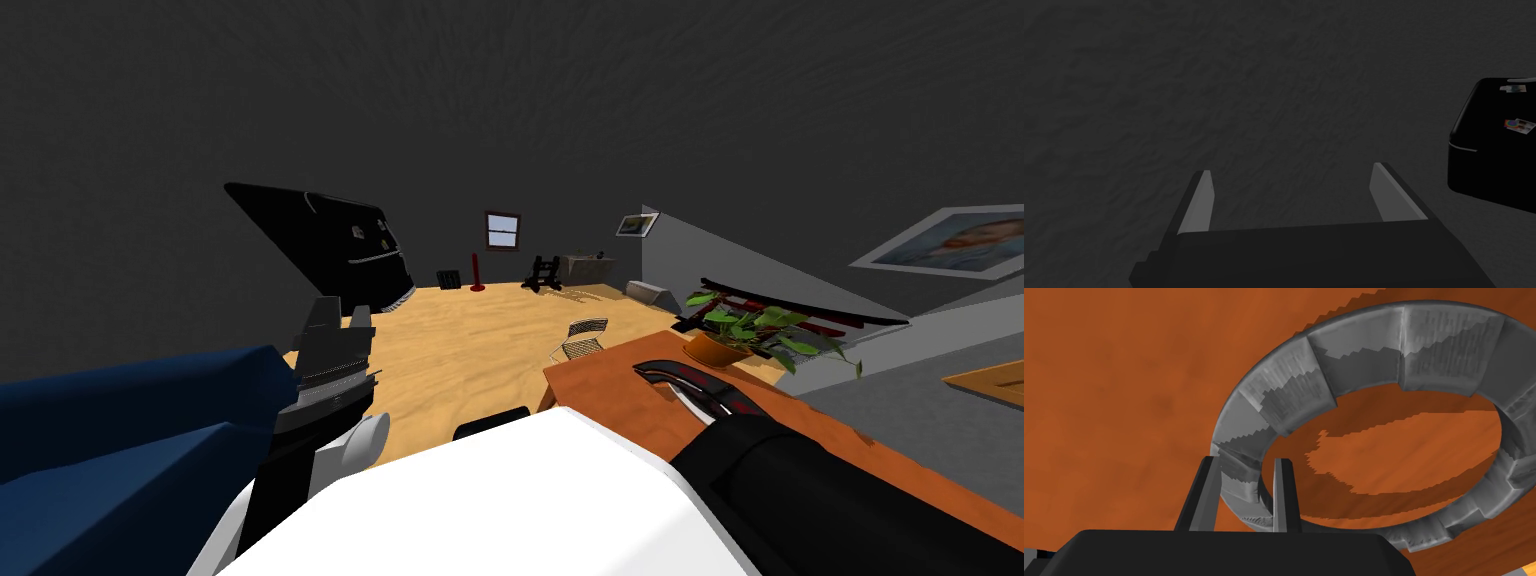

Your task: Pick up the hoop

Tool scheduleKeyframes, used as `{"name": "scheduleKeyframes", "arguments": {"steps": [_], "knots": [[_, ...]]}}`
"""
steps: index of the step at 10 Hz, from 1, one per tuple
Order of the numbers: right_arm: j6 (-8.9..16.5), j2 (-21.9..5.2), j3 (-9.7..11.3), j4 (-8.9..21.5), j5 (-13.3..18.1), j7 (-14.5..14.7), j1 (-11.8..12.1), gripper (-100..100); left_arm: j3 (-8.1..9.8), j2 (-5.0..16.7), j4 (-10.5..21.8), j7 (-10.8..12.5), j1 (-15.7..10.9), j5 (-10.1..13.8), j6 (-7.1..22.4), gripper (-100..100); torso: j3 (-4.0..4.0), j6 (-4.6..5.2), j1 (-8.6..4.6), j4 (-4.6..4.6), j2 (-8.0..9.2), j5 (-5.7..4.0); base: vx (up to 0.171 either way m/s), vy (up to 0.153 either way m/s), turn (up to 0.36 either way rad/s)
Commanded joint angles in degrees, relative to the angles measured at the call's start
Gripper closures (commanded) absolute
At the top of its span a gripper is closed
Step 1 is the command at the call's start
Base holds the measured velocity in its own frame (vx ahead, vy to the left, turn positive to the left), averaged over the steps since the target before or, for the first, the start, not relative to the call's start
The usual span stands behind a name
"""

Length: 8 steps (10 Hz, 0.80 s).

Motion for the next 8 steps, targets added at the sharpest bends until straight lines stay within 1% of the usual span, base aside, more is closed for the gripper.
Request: {"name": "scheduleKeyframes", "arguments": {"steps": [1, 2, 3, 4, 5, 6, 7, 8], "knots": [[-1.35, 0.24, 1.79, -1.74, -2.86, 1.39, 2.86, 100, 0.00, 0.00, 0.00, 0.00, 0.00, 0.00, 0.00, 0, 0.00, 0.00, 0.00, 0.00, 0.00, 0.00, 0.096, -0.009, -0.011], [-1.35, 0.24, 1.79, -1.74, -4.29, 1.39, 4.11, 100, 0.00, 0.00, 0.00, 0.00, 0.01, 0.00, 0.00, 0, -0.03, 0.00, 0.00, 0.00, -0.08, 0.00, 0.104, -0.021, -0.006], [-2.79, 0.30, 3.50, -2.84, -6.21, 3.01, 6.10, 100, 0.00, 0.00, 0.00, 0.00, 0.00, 0.00, 0.00, 0, -0.06, 0.01, -0.02, -0.03, -0.10, 0.03, 0.120, -0.014, -0.007], [-2.79, 0.30, 3.50, -2.84, -7.96, 3.01, 7.92, 100, 0.00, 0.00, 0.00, 0.00, 0.01, 0.00, 0.00, 0, -0.09, -0.01, 0.01, -0.03, -0.17, 0.01, 0.112, -0.006, -0.002], [-4.23, 0.36, 5.20, -3.94, -9.64, 4.63, 9.47, 100, 0.00, 0.00, 0.00, 0.00, 0.01, 0.00, 0.00, 0, -0.10, -0.01, 0.04, -0.05, -0.17, 0.05, 0.135, -0.025, -0.011], [-4.23, 0.36, 5.20, -3.94, -11.47, 4.63, 10.73, 100, 0.00, 0.00, 0.00, 0.00, 0.01, 0.00, 0.00, 0, -0.14, -0.03, 0.00, -0.05, -0.25, 0.03, 0.126, -0.021, -0.001], [-4.23, 0.36, 5.20, -3.94, -12.12, 4.63, 11.63, 100, 0.00, 0.00, 0.00, 0.00, 0.01, 0.00, 0.00, 0, -0.15, -0.04, 0.01, -0.06, -0.25, 0.06, 0.055, -0.013, 0.012], [-5.67, 0.42, 6.91, -5.04, -14.26, 6.24, 14.29, 100, 0.00, 0.00, 0.00, 0.00, 0.00, 0.00, 0.00, 0, -0.05, -0.01, 0.06, -0.05, -0.05, 0.08, 0.080, -0.019, -0.003]]}}
